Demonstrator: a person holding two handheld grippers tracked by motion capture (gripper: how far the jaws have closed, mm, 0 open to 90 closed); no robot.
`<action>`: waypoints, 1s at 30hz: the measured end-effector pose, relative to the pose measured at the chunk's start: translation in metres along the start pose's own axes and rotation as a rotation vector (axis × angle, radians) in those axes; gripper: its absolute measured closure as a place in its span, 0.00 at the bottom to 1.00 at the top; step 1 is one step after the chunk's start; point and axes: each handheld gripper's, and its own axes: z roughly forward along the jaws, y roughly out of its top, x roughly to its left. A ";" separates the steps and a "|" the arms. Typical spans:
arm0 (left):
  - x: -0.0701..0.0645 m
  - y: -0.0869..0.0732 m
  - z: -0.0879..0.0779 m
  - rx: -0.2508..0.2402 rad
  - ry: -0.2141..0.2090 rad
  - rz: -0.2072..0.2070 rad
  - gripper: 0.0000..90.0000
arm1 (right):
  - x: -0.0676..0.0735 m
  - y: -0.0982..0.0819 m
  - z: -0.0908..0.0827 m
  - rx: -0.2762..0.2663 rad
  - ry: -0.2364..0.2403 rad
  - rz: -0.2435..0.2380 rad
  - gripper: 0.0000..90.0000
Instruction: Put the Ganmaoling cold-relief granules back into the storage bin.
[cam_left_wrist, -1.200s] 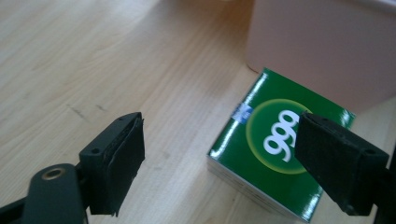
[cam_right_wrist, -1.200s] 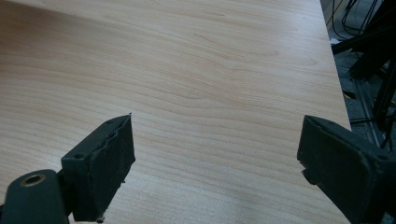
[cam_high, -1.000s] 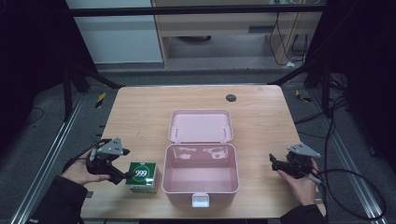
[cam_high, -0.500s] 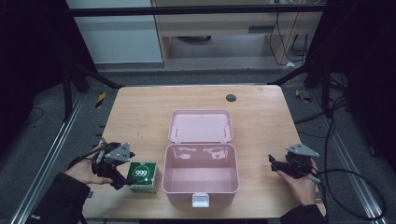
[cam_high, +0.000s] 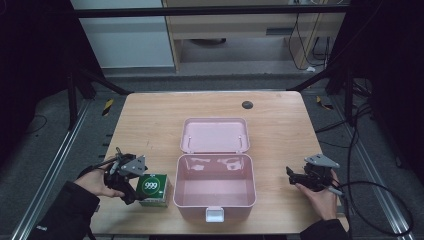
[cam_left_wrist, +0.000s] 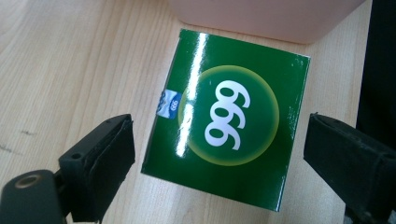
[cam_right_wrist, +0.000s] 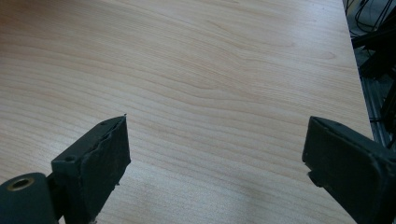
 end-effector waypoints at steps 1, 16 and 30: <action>0.000 0.001 0.001 0.006 -0.004 0.006 0.09 | 0.000 0.000 0.000 0.001 0.000 -0.001 0.08; 0.003 0.010 0.012 0.086 -0.034 0.056 0.07 | 0.001 -0.001 0.002 0.018 0.006 -0.010 0.08; 0.005 0.015 0.028 0.123 -0.063 0.079 0.08 | 0.002 -0.001 0.004 0.036 0.013 -0.019 0.07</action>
